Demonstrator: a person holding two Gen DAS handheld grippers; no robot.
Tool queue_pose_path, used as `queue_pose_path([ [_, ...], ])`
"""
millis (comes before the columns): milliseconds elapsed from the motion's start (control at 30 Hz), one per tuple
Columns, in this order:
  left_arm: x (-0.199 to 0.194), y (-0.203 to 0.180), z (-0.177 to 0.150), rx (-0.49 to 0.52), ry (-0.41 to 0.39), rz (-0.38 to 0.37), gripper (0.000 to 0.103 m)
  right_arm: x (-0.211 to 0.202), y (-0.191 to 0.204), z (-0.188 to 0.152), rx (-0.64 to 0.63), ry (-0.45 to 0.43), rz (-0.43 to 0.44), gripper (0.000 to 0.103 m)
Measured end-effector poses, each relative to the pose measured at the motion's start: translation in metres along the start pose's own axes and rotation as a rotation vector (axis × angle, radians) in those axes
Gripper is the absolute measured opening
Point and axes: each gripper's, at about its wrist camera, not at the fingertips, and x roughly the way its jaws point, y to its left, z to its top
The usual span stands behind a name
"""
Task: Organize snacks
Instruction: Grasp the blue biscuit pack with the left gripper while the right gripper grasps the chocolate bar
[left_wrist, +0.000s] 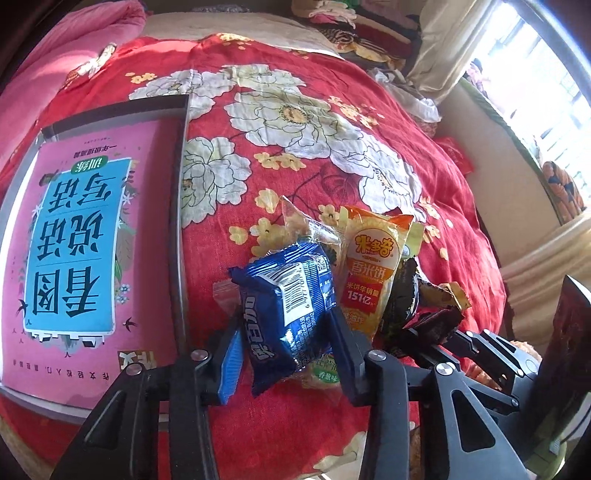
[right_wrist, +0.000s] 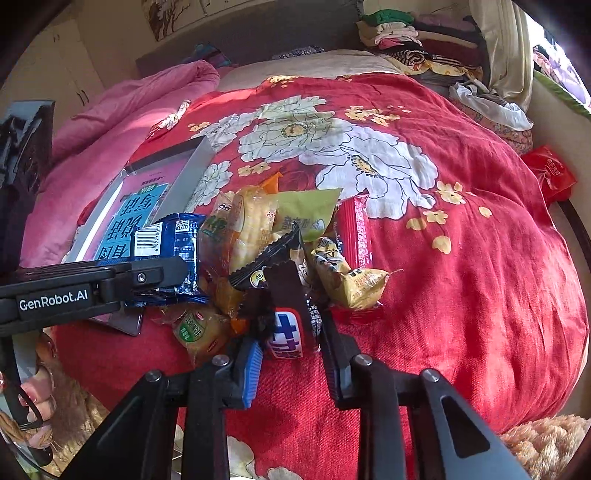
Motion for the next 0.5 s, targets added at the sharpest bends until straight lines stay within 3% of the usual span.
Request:
queue_pose_path([
  [267, -0.01, 0.007, 0.001, -0.018, -0.013, -0.111, 0.028, 0.001, 0.003, -0.001, -0.008, 0.001, 0.019, 0.029],
  [500, -0.004, -0.012, 0.004, 0.045, -0.018, -0.119, 0.027, 0.011, 0.001, -0.002, 0.005, 0.037, 0.038, 0.029],
])
